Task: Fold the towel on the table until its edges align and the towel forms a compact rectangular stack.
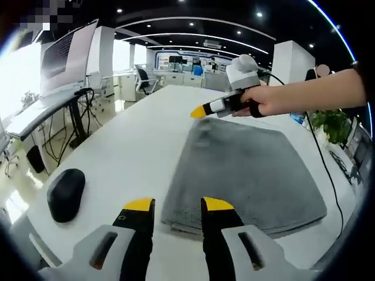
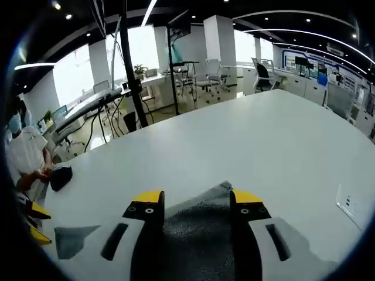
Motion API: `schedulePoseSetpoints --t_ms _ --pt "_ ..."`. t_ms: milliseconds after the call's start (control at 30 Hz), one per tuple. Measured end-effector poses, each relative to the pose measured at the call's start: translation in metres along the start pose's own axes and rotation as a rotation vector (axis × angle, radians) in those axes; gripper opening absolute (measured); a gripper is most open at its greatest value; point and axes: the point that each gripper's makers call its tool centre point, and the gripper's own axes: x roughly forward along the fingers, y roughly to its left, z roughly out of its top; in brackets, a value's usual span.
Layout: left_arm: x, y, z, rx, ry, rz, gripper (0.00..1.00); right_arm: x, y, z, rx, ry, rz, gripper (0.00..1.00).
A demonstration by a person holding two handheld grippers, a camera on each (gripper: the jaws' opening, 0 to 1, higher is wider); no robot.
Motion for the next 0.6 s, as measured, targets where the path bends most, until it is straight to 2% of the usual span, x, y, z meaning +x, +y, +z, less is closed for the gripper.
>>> schedulePoseSetpoints --t_ms 133,233,367,600 --pt "0.0 -0.019 0.01 0.02 -0.011 -0.066 0.45 -0.016 0.0 0.004 0.02 -0.001 0.013 0.56" --pt "-0.001 -0.027 0.015 0.043 -0.016 -0.08 0.5 -0.026 -0.001 0.008 0.018 -0.008 0.015 0.59" --pt "-0.004 -0.048 0.025 0.061 -0.018 -0.133 0.53 -0.048 0.001 0.014 0.002 -0.016 0.035 0.59" --pt "-0.008 -0.082 0.032 0.104 -0.012 -0.2 0.53 -0.075 -0.015 -0.001 0.019 0.026 0.03 0.59"
